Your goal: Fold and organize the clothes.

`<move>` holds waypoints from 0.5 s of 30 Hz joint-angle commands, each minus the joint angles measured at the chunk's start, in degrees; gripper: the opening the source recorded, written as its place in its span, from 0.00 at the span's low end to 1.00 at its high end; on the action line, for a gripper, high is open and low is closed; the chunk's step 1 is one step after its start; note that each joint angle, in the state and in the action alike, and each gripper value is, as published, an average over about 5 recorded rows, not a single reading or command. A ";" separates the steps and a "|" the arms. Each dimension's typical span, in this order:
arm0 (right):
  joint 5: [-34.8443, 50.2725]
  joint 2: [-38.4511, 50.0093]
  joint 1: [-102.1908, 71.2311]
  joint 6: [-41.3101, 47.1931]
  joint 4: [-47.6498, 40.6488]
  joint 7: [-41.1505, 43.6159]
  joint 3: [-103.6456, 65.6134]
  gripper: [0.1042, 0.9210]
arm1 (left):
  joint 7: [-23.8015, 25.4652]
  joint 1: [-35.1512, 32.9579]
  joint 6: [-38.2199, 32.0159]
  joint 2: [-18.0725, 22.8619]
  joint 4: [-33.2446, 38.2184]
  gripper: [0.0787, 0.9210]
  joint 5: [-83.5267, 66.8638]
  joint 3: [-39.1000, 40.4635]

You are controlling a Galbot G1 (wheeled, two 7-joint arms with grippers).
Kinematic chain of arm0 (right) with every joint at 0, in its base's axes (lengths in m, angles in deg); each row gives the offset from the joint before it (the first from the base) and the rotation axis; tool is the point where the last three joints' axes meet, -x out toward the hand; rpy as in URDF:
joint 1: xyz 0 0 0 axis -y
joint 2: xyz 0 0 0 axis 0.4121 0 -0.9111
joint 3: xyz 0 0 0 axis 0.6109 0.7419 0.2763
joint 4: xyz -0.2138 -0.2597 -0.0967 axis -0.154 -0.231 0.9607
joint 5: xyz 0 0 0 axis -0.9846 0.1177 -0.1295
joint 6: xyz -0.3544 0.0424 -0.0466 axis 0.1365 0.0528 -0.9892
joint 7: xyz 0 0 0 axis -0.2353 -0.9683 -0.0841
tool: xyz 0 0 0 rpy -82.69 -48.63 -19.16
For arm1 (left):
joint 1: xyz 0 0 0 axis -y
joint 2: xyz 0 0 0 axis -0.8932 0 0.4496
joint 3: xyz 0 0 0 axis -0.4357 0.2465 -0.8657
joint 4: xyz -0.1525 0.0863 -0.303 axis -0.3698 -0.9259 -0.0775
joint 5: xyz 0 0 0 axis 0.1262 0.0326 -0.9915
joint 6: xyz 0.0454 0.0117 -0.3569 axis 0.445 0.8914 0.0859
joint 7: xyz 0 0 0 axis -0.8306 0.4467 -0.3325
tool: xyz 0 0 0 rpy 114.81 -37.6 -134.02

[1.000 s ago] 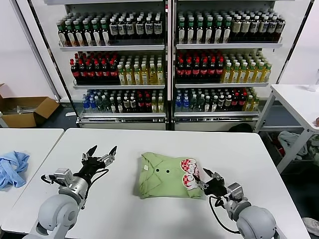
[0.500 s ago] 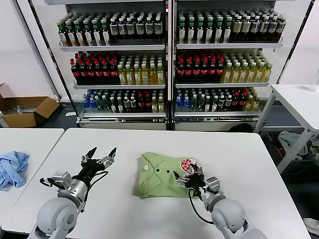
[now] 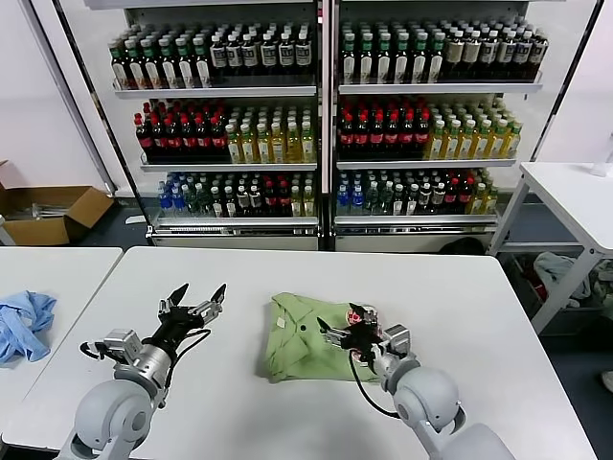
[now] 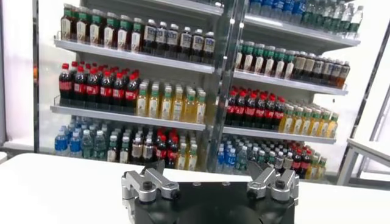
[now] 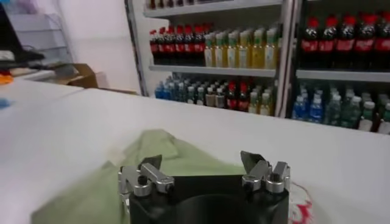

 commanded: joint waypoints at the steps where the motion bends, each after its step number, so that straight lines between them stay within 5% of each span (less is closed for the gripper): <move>1: -3.57 -6.21 7.02 0.22 -11.15 1.66 10.19 0.88 | 0.06 0.17 -0.04 0.08 -0.30 0.88 0.11 0.15; 9: -1.77 -5.19 10.08 4.27 -13.16 -0.84 12.66 0.88 | 0.12 -0.12 -0.14 0.20 -0.31 0.88 0.00 -0.48; 15: 0.84 -2.53 7.92 1.71 -3.79 -2.42 9.04 0.88 | 0.13 0.29 -0.19 0.12 -0.49 0.88 -0.16 -0.61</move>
